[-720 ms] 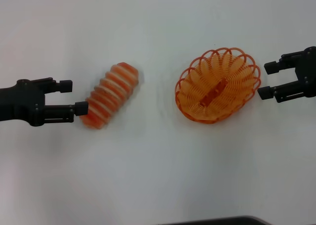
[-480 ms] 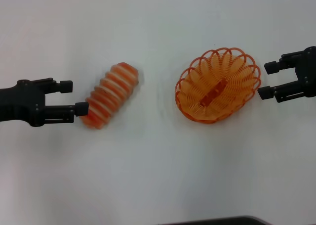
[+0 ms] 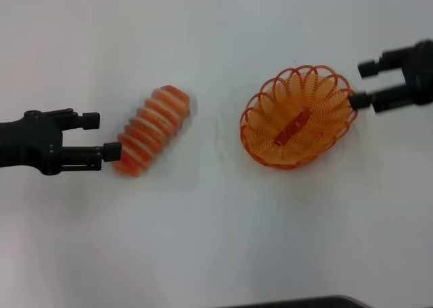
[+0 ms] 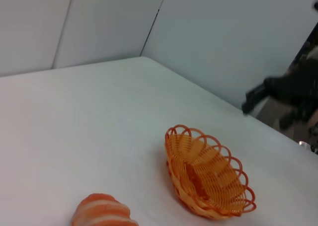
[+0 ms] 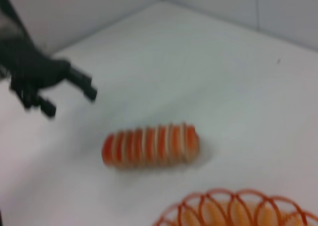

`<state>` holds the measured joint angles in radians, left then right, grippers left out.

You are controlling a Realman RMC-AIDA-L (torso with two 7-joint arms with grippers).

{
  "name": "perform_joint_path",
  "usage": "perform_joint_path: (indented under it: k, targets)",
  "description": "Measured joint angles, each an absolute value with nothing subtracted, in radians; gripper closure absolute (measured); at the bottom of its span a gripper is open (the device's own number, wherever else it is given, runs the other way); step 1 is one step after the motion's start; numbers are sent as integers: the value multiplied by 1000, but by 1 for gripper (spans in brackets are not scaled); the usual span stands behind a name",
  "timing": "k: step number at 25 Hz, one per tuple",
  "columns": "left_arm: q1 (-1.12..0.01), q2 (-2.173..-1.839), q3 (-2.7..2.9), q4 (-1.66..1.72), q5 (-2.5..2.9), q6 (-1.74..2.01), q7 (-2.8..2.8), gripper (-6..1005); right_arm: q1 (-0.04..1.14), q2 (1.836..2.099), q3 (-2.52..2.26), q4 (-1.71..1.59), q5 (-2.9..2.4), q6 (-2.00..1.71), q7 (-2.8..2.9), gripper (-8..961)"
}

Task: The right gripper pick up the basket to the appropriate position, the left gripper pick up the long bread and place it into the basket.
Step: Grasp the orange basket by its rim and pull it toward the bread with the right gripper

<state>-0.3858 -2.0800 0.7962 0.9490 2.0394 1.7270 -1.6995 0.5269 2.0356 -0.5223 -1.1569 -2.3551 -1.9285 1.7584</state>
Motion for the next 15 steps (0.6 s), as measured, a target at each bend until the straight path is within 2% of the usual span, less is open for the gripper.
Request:
perform_joint_path:
  k: [5, 8, 15]
  targets:
    - [-388, -2080, 797, 950, 2046, 1727, -1703, 125, 616, 1984, -542, -1157, -2307, -1921, 2007, 144]
    - [-388, -2080, 797, 951, 2046, 1723, -1703, 126, 675, 1969, -579, -1158, -2393, -1887, 2125, 145]
    - [-392, -2082, 795, 951, 2046, 1718, -1696, 127, 744, 1989, -680, -1135, -2640, -1728, 2244, 144]
